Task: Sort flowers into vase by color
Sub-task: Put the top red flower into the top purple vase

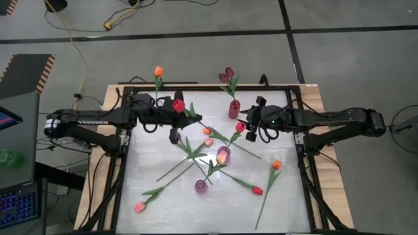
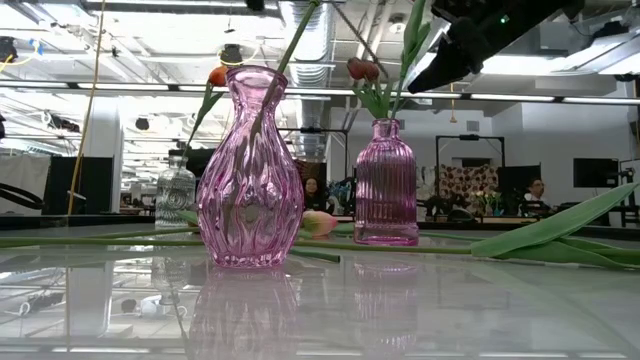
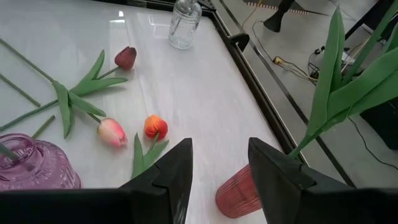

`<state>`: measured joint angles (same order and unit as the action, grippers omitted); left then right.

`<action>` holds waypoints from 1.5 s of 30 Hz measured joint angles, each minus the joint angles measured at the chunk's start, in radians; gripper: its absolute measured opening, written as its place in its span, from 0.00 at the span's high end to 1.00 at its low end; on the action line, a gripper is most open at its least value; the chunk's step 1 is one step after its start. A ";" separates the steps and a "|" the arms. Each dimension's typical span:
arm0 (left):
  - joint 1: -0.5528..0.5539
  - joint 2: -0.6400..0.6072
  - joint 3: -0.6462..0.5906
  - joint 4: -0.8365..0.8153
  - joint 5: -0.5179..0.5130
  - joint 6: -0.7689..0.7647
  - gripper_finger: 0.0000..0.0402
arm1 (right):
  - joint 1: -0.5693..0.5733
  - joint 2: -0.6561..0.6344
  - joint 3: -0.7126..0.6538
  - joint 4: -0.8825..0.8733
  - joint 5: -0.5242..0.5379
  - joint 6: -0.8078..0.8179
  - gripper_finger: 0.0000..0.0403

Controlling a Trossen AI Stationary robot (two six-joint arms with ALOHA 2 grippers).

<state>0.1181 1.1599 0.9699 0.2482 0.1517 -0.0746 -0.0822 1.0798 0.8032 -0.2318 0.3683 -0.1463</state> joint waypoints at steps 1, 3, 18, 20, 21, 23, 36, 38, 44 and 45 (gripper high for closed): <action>0.000 0.009 0.013 -0.003 0.017 0.003 1.00 | 0.000 0.000 0.000 0.000 0.000 0.000 0.55; 0.000 0.025 0.033 -0.021 0.048 0.004 1.00 | 0.000 0.000 0.000 0.000 0.000 0.000 0.55; 0.000 0.090 0.047 -0.041 0.063 0.004 1.00 | 0.000 0.000 0.000 0.000 0.000 -0.002 0.55; 0.000 0.090 0.047 -0.046 0.063 0.004 1.00 | 0.000 0.000 0.000 0.000 0.000 -0.002 0.55; 0.000 0.090 0.047 -0.054 0.063 0.004 1.00 | 0.000 0.000 0.000 0.000 0.000 -0.003 0.55; 0.000 0.090 0.047 -0.077 0.062 0.004 1.00 | 0.000 0.000 0.000 0.000 0.000 -0.002 0.55; 0.000 0.119 0.048 -0.099 0.044 0.007 1.00 | 0.000 0.000 0.000 0.000 0.000 -0.002 0.55; 0.000 0.130 0.047 -0.104 0.044 0.010 1.00 | 0.000 0.000 0.000 0.000 0.000 -0.002 0.55; 0.000 0.156 0.048 -0.087 0.043 0.008 1.00 | -0.003 0.000 0.000 0.000 0.000 0.000 0.55; 0.000 0.162 0.048 -0.091 0.044 0.007 1.00 | -0.005 0.000 0.000 0.000 0.000 0.000 0.55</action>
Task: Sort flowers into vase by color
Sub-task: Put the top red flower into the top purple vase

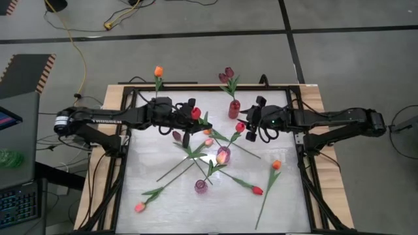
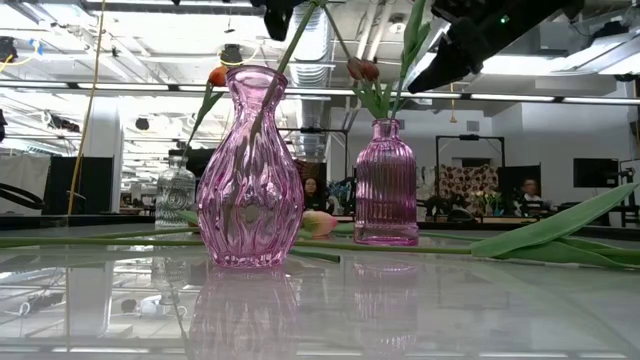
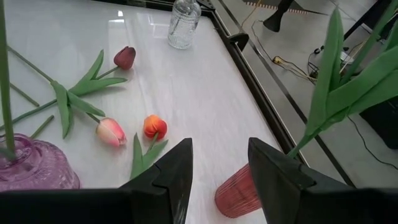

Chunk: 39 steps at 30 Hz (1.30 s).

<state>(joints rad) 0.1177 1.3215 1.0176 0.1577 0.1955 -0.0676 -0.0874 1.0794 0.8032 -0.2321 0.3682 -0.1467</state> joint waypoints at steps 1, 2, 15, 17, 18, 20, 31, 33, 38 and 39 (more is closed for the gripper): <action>0.000 0.007 0.000 0.003 0.000 -0.002 1.00 | 0.000 0.000 0.000 0.000 0.000 0.000 0.55; 0.000 0.014 0.000 0.003 0.000 -0.004 1.00 | -0.001 0.000 0.000 0.000 0.000 0.000 0.55; 0.000 0.104 0.000 0.019 0.000 -0.007 1.00 | -0.001 0.000 0.000 0.000 0.000 0.000 0.55; 0.000 0.106 0.000 0.010 0.000 -0.007 0.99 | -0.001 0.000 0.000 0.000 0.000 0.000 0.55; 0.000 0.106 0.000 0.011 0.000 -0.007 0.99 | -0.001 0.000 0.000 0.000 0.000 0.000 0.55; 0.000 0.105 0.000 0.015 0.001 -0.007 0.98 | -0.001 0.000 0.000 0.000 0.000 0.000 0.55; 0.000 0.093 0.000 0.005 0.008 0.033 0.74 | -0.001 0.000 0.000 0.000 0.000 -0.003 0.55; 0.000 0.086 0.000 -0.004 0.008 0.047 0.70 | -0.001 0.000 0.000 0.000 0.000 -0.003 0.55; 0.000 0.056 0.000 -0.072 0.007 0.072 0.65 | -0.001 0.000 0.000 0.000 0.000 -0.003 0.55; 0.000 0.051 0.000 -0.082 0.006 0.072 0.64 | -0.001 0.000 0.000 0.000 0.000 -0.003 0.55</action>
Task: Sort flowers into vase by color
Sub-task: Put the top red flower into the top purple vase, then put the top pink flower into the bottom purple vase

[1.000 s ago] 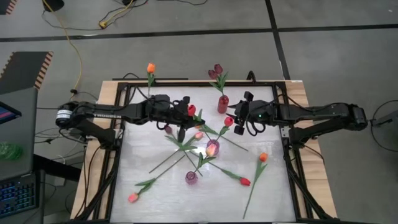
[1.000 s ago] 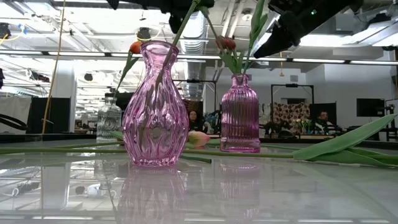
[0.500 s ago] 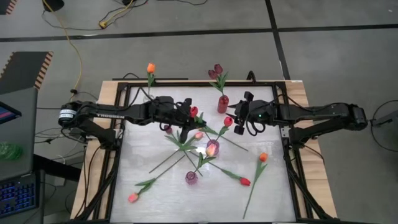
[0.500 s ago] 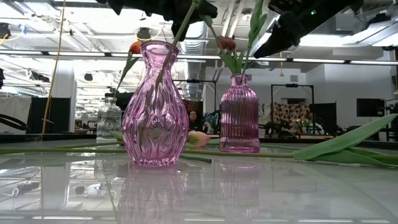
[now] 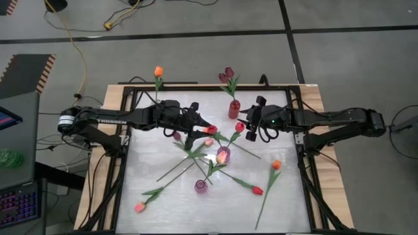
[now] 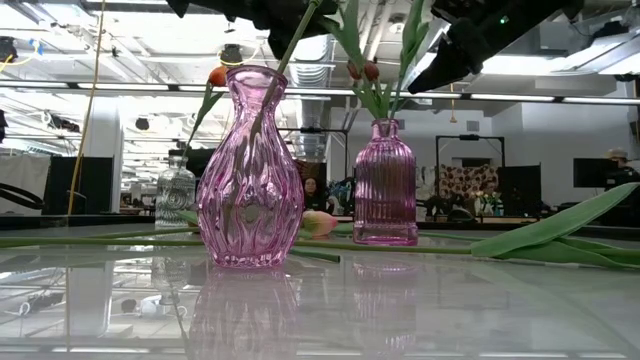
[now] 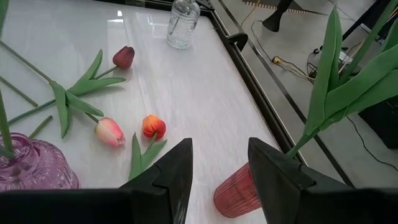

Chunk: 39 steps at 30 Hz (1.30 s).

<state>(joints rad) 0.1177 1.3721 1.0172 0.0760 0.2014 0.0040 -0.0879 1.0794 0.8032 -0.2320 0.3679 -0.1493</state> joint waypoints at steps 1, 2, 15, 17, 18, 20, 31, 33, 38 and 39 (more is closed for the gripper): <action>0.000 -0.005 0.000 -0.014 0.000 0.000 0.64 | 0.000 0.000 0.000 0.000 0.000 0.000 0.55; 0.000 -0.011 0.000 -0.030 -0.001 0.001 0.64 | 0.000 0.000 0.000 0.000 0.000 0.000 0.55; 0.000 -0.112 0.000 -0.229 -0.125 0.064 0.64 | 0.000 0.000 0.000 0.000 0.000 0.002 0.55; 0.000 -0.125 0.000 -0.271 -0.155 0.064 0.64 | 0.000 0.000 0.000 0.000 0.000 0.002 0.55; 0.000 -0.129 0.000 -0.292 -0.172 0.063 0.64 | 0.000 0.000 0.000 0.000 0.000 0.003 0.55; 0.000 -0.135 0.000 -0.334 -0.205 0.063 0.64 | 0.000 0.000 0.000 0.000 0.000 0.002 0.55; 0.000 -0.138 0.000 -0.616 -0.269 -0.131 0.64 | 0.000 0.000 0.000 0.000 0.000 0.002 0.55; 0.000 -0.138 0.000 -0.657 -0.269 -0.175 0.64 | 0.000 0.000 0.000 0.000 0.000 0.002 0.55; 0.000 -0.138 -0.034 -0.661 -0.267 -0.226 0.64 | 0.000 0.000 0.000 0.000 0.000 0.000 0.55; 0.000 -0.138 -0.046 -0.650 -0.266 -0.237 0.64 | 0.000 0.000 0.000 0.000 0.000 0.000 0.55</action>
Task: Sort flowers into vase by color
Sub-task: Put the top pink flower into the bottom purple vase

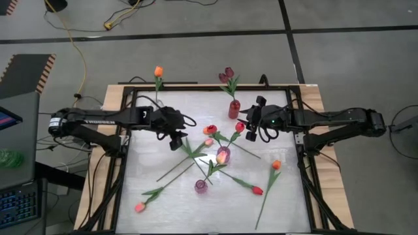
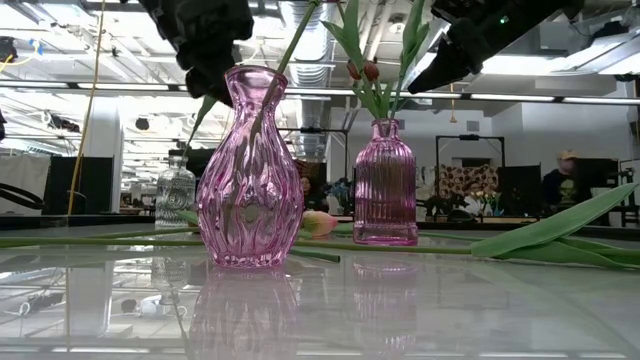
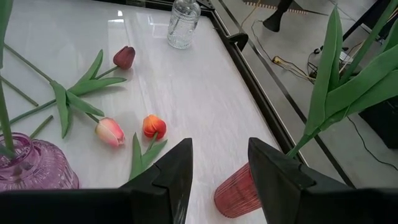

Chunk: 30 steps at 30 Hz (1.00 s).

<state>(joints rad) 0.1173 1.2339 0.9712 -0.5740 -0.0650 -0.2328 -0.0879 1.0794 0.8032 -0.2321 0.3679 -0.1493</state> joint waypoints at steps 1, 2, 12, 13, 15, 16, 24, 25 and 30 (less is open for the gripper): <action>0.000 0.000 -0.010 0.009 0.000 -0.011 0.64 | 0.000 0.000 0.000 0.000 0.000 0.000 0.55; 0.000 0.006 -0.017 0.011 0.000 -0.016 0.64 | 0.000 0.000 0.000 0.000 0.000 0.000 0.55; -0.005 0.038 -0.109 0.188 0.034 -0.057 0.64 | 0.000 0.000 0.000 0.000 0.000 0.002 0.55; -0.007 0.045 -0.116 0.197 0.034 -0.057 0.64 | 0.000 0.000 0.000 0.000 0.000 0.002 0.55; -0.015 0.064 -0.129 0.214 0.034 -0.056 0.64 | 0.000 0.000 0.000 0.000 0.000 0.002 0.55; -0.020 0.075 -0.133 0.240 0.033 -0.053 0.64 | 0.000 0.000 0.000 0.000 0.000 0.002 0.55; -0.057 0.173 -0.140 0.319 0.032 -0.038 0.64 | 0.000 0.000 0.000 0.000 0.000 0.002 0.55; -0.062 0.190 -0.140 0.317 0.032 -0.038 0.64 | 0.000 0.000 0.000 0.000 0.000 0.002 0.55; -0.086 0.273 -0.141 0.356 0.032 -0.038 0.64 | 0.000 0.000 0.000 0.000 0.000 0.000 0.55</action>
<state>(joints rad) 0.0317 1.5069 0.8299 -0.2180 -0.0329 -0.2709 -0.0879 1.0794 0.8028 -0.2321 0.3676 -0.1493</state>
